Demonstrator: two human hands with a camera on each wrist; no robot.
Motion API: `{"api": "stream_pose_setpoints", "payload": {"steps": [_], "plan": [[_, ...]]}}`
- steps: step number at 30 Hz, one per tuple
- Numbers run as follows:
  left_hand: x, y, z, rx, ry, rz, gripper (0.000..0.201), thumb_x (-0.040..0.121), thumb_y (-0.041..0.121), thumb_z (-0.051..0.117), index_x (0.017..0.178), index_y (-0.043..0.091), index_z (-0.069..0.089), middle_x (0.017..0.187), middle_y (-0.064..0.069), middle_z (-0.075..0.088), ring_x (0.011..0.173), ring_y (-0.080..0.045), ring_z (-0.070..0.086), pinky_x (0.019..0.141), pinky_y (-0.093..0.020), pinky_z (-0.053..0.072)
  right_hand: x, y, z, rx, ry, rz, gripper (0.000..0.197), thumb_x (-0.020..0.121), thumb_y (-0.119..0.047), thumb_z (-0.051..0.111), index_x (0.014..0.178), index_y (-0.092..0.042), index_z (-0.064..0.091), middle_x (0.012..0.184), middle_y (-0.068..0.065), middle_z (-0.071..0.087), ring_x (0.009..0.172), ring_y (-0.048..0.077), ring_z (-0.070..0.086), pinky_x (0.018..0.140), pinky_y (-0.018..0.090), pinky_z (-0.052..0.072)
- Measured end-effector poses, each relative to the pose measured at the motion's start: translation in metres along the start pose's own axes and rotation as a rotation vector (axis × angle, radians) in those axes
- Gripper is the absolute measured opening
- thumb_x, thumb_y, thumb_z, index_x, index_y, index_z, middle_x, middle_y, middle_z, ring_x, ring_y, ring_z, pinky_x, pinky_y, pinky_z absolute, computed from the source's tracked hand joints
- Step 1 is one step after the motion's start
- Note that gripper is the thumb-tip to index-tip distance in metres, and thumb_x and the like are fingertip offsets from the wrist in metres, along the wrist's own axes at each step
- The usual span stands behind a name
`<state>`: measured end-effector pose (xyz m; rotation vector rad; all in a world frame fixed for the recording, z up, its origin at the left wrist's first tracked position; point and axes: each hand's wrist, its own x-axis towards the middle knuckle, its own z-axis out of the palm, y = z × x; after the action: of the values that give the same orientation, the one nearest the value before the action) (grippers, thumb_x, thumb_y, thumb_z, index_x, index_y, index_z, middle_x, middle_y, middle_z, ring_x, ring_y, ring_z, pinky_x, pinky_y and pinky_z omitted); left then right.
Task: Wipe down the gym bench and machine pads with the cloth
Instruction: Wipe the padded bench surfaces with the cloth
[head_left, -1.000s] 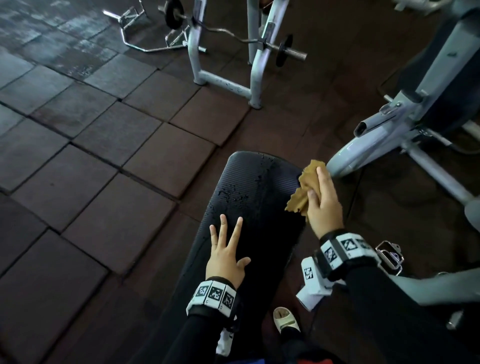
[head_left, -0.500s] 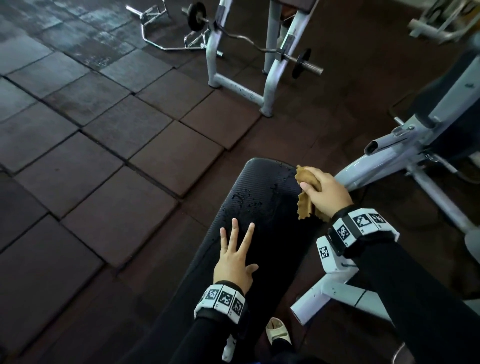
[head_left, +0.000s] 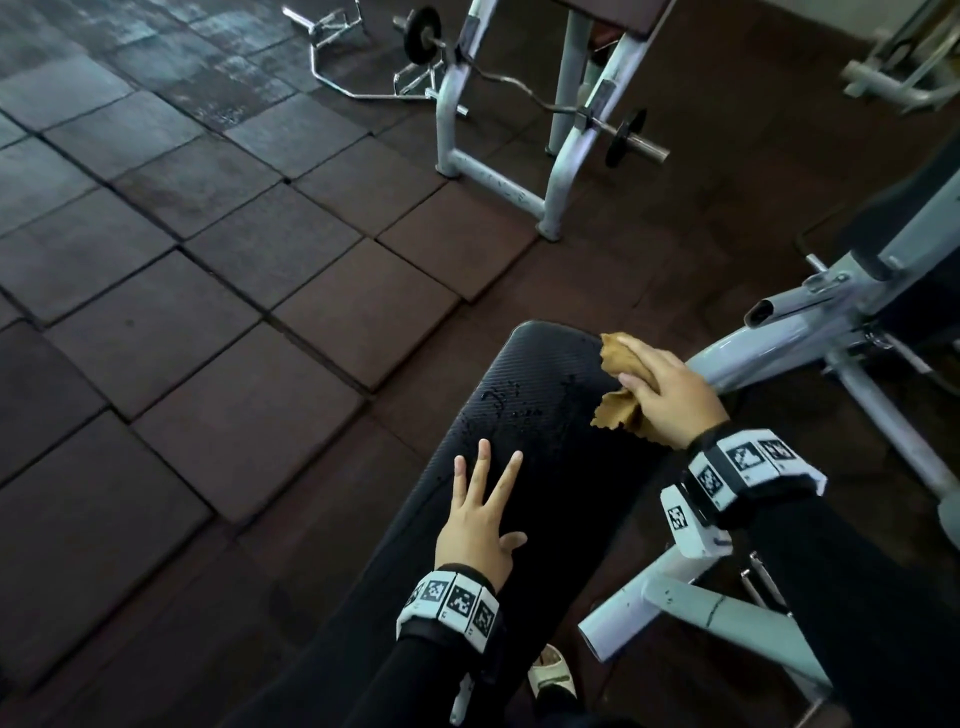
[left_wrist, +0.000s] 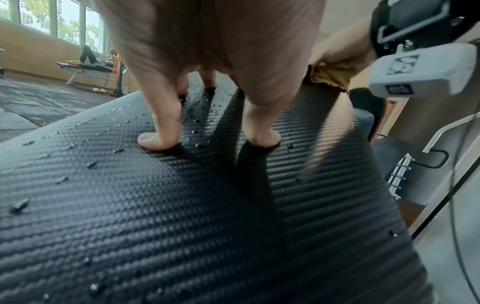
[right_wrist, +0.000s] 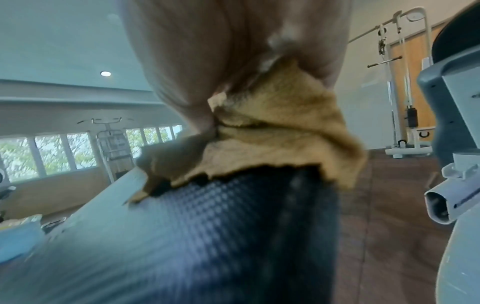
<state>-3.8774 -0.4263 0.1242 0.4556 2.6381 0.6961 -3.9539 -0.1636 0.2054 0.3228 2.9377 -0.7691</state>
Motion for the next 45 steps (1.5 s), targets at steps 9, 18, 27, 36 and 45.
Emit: {"api": "stream_pose_setpoints", "payload": {"steps": [9, 18, 27, 36, 45], "plan": [[-0.011, -0.029, -0.008, 0.022, 0.095, -0.072, 0.091, 0.086, 0.055, 0.056, 0.144, 0.049, -0.014, 0.153, 0.025, -0.020, 0.144, -0.001, -0.005, 0.091, -0.015, 0.038, 0.031, -0.052, 0.001, -0.044, 0.187, -0.142, 0.045, 0.093, -0.018, 0.051, 0.135, -0.033, 0.044, 0.135, 0.004, 0.047, 0.114, 0.034, 0.050, 0.094, 0.044, 0.044], [-0.027, -0.064, 0.005, -0.204, 0.000, -0.250, 0.097, 0.083, 0.051, 0.063, 0.126, 0.069, -0.021, 0.140, 0.032, -0.036, 0.144, -0.012, -0.017, 0.102, -0.072, 0.019, -0.002, -0.077, 0.058, -0.515, 0.126, -0.088, 0.063, 0.092, -0.050, 0.033, 0.147, -0.041, 0.003, 0.158, -0.003, -0.009, 0.143, 0.037, -0.007, 0.111, 0.058, -0.006], [-0.027, -0.064, 0.004, -0.249, -0.023, -0.272, 0.097, 0.083, 0.047, 0.065, 0.127, 0.069, -0.018, 0.143, 0.031, -0.032, 0.144, -0.011, -0.018, 0.102, -0.073, 0.016, 0.008, -0.094, 0.057, -0.265, 0.129, -0.184, 0.050, 0.095, -0.003, 0.040, 0.139, -0.026, 0.045, 0.156, 0.000, 0.020, 0.142, 0.040, 0.007, 0.114, 0.056, 0.003], [-0.026, -0.063, 0.005, -0.264, -0.041, -0.282, 0.096, 0.084, 0.045, 0.065, 0.131, 0.065, -0.017, 0.144, 0.028, -0.033, 0.143, -0.010, -0.020, 0.102, -0.073, 0.013, 0.008, -0.082, 0.056, -0.194, 0.431, -0.324, 0.049, 0.089, 0.001, 0.046, 0.133, -0.020, 0.052, 0.150, 0.013, 0.031, 0.137, 0.053, 0.013, 0.108, 0.065, 0.010], [-0.025, -0.063, 0.005, -0.260, -0.043, -0.282, 0.097, 0.084, 0.046, 0.064, 0.126, 0.068, -0.021, 0.142, 0.030, -0.035, 0.142, -0.009, -0.021, 0.101, -0.074, 0.012, -0.008, -0.087, 0.089, -0.476, 0.252, -0.279, 0.048, 0.094, -0.038, 0.047, 0.141, -0.038, 0.037, 0.155, -0.002, 0.024, 0.142, 0.040, 0.015, 0.112, 0.060, 0.003]]}}
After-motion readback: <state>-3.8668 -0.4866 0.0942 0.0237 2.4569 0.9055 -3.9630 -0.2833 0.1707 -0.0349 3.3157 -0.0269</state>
